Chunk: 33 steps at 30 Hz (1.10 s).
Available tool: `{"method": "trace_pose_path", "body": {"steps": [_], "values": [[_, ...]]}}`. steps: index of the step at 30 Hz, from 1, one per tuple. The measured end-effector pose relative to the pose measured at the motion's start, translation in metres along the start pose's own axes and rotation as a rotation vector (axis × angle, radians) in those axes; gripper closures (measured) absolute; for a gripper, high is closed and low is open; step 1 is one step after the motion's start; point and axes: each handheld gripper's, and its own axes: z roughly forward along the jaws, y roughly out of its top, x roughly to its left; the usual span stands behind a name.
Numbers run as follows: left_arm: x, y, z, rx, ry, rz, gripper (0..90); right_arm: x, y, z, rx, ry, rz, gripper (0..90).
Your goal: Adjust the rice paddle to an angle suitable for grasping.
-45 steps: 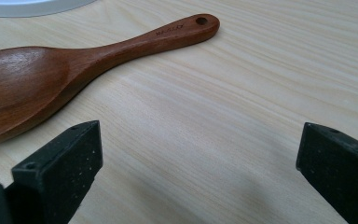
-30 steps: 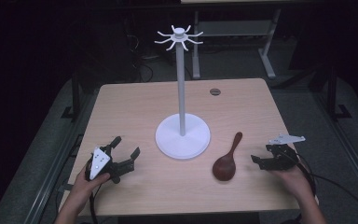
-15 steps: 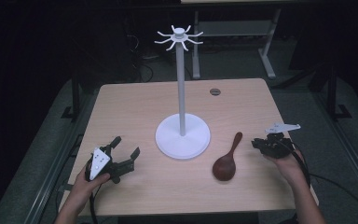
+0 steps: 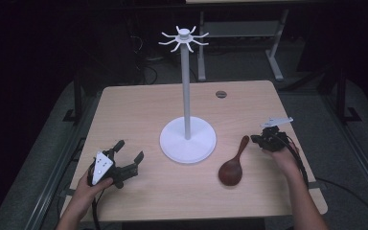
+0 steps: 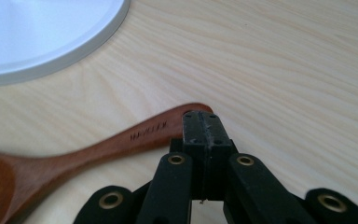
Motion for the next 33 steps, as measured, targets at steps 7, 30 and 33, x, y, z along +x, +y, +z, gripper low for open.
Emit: {"method": "trace_pose_path", "body": {"steps": [7,30,33], "values": [[0.000,0.000,0.000,-0.001,0.000,0.002,13.0,0.002,0.000,0.013,0.055,-0.018,-0.034,89.6],[0.000,0.000,0.000,0.000,0.000,0.003,13.0,0.018,0.003,0.022,0.052,0.073,-0.066,89.7],[0.000,0.000,0.000,-0.001,0.000,0.002,13.0,0.022,0.005,0.023,0.048,0.097,-0.071,89.7]]}}
